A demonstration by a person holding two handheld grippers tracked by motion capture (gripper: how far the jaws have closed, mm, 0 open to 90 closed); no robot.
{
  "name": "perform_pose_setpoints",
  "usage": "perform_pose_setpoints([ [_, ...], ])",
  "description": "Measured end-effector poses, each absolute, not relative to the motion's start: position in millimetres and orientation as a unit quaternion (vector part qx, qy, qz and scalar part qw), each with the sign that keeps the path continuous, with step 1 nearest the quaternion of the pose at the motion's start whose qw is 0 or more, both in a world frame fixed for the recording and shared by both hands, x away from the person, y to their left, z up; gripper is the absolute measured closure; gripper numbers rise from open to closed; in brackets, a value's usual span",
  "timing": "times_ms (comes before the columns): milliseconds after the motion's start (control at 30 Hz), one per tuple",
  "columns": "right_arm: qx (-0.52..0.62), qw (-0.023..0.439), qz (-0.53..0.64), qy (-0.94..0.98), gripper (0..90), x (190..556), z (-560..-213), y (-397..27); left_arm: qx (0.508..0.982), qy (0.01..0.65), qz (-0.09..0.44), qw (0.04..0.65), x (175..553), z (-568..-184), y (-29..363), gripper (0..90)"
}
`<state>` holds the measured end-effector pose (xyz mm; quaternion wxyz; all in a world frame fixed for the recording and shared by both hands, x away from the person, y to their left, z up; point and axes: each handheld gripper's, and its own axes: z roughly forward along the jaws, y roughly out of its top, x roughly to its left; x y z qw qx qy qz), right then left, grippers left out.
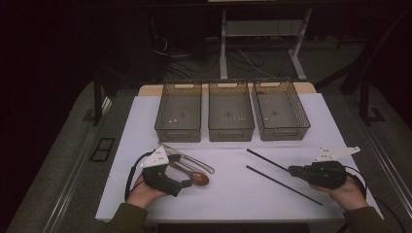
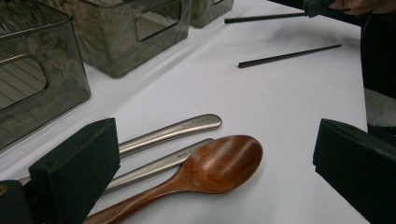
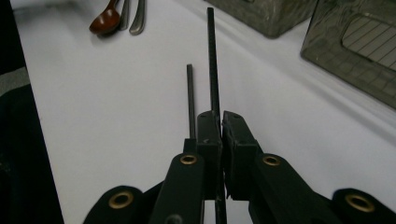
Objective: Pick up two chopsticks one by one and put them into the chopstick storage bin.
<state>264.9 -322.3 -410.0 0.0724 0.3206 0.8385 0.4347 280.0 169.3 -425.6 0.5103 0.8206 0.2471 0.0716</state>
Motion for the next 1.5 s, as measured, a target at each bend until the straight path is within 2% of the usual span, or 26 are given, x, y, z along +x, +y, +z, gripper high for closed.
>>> perform_pose_setpoints([
  [800,0.338,0.080,0.454,0.820,84.9,299,-382,-288,0.822,0.251,0.070,0.506,279,-428,165,0.0],
  [1500,0.322,0.095,0.459,0.822,84.9,332,-362,-235,0.823,0.244,0.073,0.508,278,-426,162,0.0],
])
